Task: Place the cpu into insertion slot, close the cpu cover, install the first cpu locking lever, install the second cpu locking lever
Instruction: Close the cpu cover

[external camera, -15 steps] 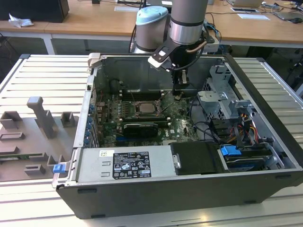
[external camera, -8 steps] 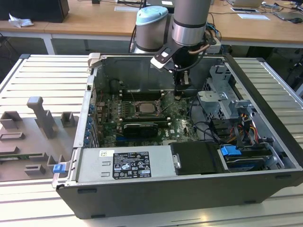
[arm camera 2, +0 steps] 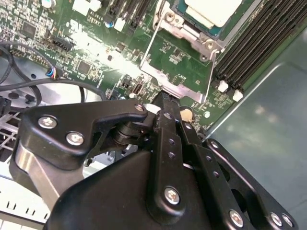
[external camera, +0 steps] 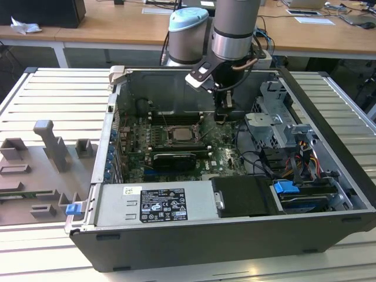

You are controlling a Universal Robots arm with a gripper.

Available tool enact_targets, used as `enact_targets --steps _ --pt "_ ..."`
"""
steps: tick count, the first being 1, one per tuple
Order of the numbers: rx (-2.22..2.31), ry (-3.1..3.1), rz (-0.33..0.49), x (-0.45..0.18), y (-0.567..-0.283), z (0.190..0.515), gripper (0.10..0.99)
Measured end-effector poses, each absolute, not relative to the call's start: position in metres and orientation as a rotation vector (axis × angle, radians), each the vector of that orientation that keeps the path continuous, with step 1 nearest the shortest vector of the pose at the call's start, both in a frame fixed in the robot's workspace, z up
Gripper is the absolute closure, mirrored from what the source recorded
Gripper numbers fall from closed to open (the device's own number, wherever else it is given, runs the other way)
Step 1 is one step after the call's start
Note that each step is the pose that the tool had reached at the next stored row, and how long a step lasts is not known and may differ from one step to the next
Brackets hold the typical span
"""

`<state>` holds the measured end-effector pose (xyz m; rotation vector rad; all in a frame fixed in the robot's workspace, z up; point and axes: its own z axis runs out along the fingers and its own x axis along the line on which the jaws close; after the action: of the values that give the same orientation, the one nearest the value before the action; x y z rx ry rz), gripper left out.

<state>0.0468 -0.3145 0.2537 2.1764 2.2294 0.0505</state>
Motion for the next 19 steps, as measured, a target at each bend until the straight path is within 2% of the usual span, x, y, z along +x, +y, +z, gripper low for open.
enact_targets --steps 19 --pt "2.176 2.229 0.051 0.0369 -0.3145 0.2537 0.98"
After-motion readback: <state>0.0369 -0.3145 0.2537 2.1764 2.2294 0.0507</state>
